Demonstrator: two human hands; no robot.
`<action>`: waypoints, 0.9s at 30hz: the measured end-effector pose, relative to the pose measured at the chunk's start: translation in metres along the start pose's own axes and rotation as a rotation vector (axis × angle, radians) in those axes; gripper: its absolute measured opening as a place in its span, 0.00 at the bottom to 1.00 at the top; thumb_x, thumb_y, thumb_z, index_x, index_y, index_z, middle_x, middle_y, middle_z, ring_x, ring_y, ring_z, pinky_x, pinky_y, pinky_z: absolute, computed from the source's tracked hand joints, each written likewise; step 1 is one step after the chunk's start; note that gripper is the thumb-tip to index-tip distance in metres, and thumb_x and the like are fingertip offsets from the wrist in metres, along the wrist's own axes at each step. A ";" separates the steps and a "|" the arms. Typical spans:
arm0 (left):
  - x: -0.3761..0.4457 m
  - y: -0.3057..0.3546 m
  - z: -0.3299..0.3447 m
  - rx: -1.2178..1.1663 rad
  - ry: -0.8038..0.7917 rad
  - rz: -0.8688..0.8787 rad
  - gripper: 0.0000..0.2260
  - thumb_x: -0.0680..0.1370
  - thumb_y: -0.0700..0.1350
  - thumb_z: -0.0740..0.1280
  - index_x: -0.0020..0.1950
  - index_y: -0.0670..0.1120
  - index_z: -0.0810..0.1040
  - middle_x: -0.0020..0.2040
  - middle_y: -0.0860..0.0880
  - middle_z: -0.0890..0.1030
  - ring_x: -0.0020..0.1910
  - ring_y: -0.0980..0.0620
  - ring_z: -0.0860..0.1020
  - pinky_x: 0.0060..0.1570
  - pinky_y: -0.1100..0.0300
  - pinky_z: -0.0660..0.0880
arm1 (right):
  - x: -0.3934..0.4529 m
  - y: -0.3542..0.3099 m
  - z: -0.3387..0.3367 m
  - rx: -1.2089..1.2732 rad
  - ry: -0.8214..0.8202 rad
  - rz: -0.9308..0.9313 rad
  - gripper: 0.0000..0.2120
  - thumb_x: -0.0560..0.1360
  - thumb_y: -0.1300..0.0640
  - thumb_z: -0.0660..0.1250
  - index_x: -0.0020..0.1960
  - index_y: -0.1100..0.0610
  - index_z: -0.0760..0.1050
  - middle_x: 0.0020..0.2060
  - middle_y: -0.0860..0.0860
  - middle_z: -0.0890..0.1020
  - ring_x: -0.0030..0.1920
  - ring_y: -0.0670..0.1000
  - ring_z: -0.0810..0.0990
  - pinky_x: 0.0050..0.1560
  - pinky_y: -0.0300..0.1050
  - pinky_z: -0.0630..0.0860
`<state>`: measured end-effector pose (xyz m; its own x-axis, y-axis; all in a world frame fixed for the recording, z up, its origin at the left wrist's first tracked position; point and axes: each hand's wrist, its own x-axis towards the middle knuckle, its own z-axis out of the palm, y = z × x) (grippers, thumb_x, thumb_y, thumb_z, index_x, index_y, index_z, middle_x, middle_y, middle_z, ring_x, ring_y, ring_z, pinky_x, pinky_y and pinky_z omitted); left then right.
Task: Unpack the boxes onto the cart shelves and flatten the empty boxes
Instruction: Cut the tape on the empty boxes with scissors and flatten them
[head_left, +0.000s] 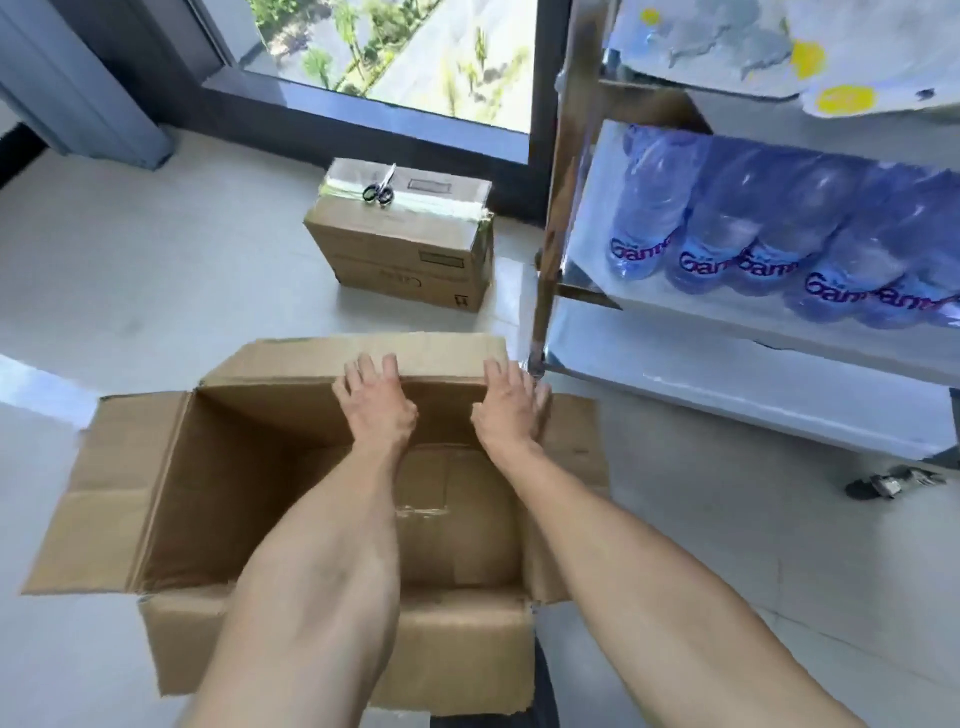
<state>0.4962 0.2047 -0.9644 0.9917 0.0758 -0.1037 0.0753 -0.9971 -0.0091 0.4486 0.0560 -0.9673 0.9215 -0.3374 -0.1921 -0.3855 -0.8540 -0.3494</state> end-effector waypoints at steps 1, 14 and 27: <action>0.004 -0.004 0.003 0.009 -0.016 0.009 0.21 0.72 0.44 0.68 0.65 0.49 0.70 0.68 0.43 0.71 0.69 0.43 0.66 0.68 0.47 0.62 | 0.000 0.000 0.005 -0.049 -0.006 0.007 0.26 0.73 0.58 0.64 0.70 0.46 0.64 0.65 0.49 0.71 0.68 0.53 0.67 0.70 0.55 0.60; 0.061 -0.009 -0.045 -0.018 -0.302 0.026 0.17 0.73 0.43 0.69 0.61 0.46 0.72 0.64 0.41 0.72 0.65 0.41 0.69 0.64 0.47 0.69 | 0.055 -0.067 -0.024 -0.006 -0.091 0.034 0.19 0.71 0.59 0.63 0.62 0.49 0.71 0.61 0.51 0.72 0.67 0.55 0.66 0.71 0.59 0.57; 0.012 0.059 -0.074 -0.063 -0.332 -0.001 0.19 0.75 0.41 0.63 0.66 0.46 0.70 0.65 0.42 0.70 0.65 0.42 0.69 0.61 0.47 0.70 | 0.043 -0.026 -0.053 0.042 -0.298 -0.065 0.23 0.73 0.59 0.66 0.68 0.53 0.70 0.65 0.55 0.70 0.70 0.56 0.63 0.70 0.54 0.62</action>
<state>0.5199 0.1471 -0.8924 0.9045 0.0626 -0.4218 0.0925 -0.9944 0.0509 0.5008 0.0428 -0.9174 0.8926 -0.1459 -0.4265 -0.3332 -0.8507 -0.4065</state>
